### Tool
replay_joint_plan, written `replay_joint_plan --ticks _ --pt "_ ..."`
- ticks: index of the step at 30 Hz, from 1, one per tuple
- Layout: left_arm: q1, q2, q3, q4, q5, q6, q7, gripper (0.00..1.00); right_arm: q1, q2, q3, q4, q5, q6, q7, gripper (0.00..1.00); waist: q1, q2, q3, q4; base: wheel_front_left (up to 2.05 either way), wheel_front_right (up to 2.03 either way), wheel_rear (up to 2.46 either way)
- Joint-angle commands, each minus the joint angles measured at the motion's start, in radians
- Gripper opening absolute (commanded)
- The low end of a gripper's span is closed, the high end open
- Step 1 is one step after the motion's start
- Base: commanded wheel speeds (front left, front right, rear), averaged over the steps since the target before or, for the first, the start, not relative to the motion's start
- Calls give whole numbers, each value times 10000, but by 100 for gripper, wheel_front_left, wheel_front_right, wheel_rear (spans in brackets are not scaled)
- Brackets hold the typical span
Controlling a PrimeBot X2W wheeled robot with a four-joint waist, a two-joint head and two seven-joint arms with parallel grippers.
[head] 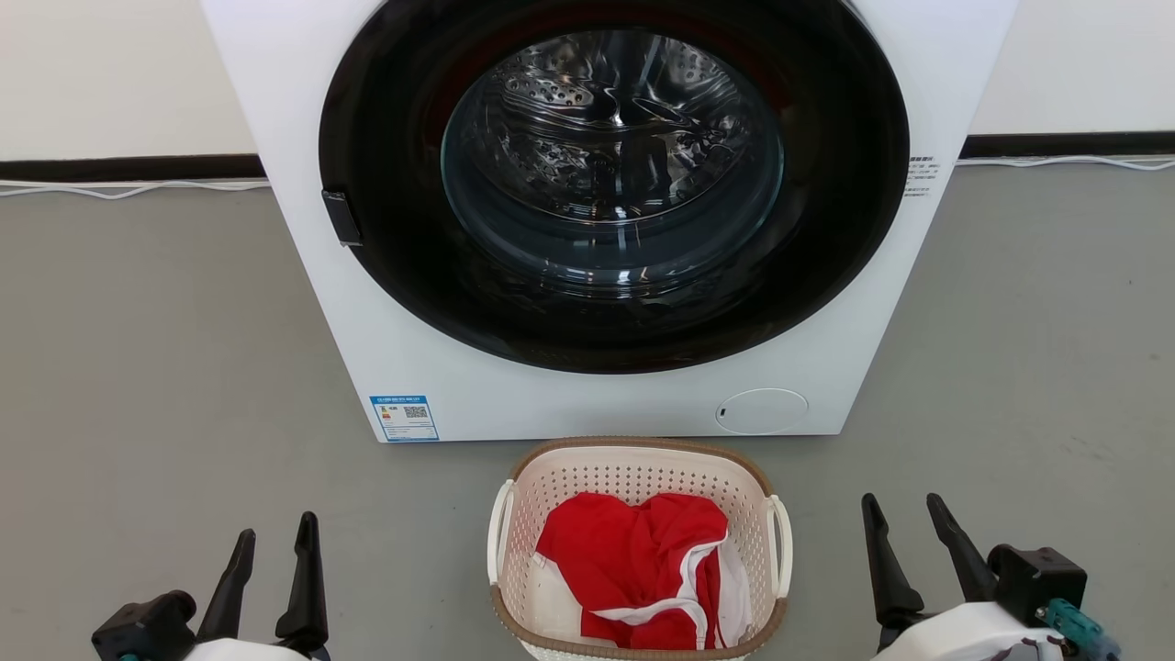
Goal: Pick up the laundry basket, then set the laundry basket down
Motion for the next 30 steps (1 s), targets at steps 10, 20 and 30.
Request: replay_joint_plan --ticks 10,20,30 --pt "-49 188 398 -328 1345 -55 -444 100 -304 -127 186 -70 -1303 69 -459 100 0 0 5 -77 0 0 0" --pt "16 158 361 -266 1961 -60 -661 100 -352 -137 251 38 -2095 73 -674 100 0 0 66 -210 0 0 0" --pt "-53 279 339 -97 1820 -60 -661 100 -331 -137 234 52 -2039 73 -674 100 0 0 114 -252 0 0 0"
